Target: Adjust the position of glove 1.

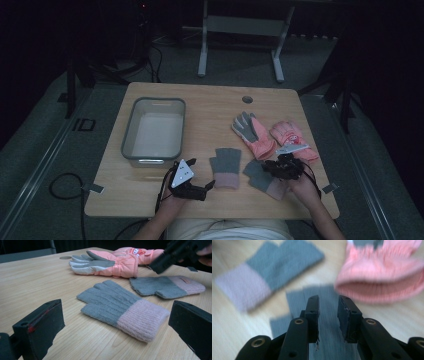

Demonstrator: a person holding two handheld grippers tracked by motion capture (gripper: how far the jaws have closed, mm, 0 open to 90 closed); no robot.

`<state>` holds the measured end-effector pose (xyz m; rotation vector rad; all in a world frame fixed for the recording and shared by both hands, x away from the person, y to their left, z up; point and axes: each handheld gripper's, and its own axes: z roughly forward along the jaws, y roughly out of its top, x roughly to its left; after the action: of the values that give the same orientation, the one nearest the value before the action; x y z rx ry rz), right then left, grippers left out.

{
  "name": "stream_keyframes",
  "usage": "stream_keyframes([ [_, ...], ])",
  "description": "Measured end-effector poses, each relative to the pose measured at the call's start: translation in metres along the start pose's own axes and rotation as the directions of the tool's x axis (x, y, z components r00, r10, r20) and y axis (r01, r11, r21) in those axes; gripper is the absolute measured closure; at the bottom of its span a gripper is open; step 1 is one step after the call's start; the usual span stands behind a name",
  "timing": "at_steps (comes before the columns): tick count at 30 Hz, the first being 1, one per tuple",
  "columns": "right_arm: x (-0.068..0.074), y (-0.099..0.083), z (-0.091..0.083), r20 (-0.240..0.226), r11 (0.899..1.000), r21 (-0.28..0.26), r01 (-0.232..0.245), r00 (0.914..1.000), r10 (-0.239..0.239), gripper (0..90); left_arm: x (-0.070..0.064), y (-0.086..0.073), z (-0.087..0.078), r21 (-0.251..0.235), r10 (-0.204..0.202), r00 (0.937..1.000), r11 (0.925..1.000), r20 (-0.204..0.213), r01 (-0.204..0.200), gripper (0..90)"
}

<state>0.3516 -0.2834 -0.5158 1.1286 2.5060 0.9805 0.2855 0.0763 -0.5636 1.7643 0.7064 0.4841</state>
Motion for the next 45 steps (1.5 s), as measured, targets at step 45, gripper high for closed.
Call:
stream_keyframes([
  [45, 0.041, -0.025, -0.065, 0.227, 0.928, -0.24, -0.284, 0.9134, 0.338, 85.8, -0.001, 0.0, -0.001, -0.002, 0.011, 0.9997, 0.9999, -0.021, -0.011, 0.0],
])
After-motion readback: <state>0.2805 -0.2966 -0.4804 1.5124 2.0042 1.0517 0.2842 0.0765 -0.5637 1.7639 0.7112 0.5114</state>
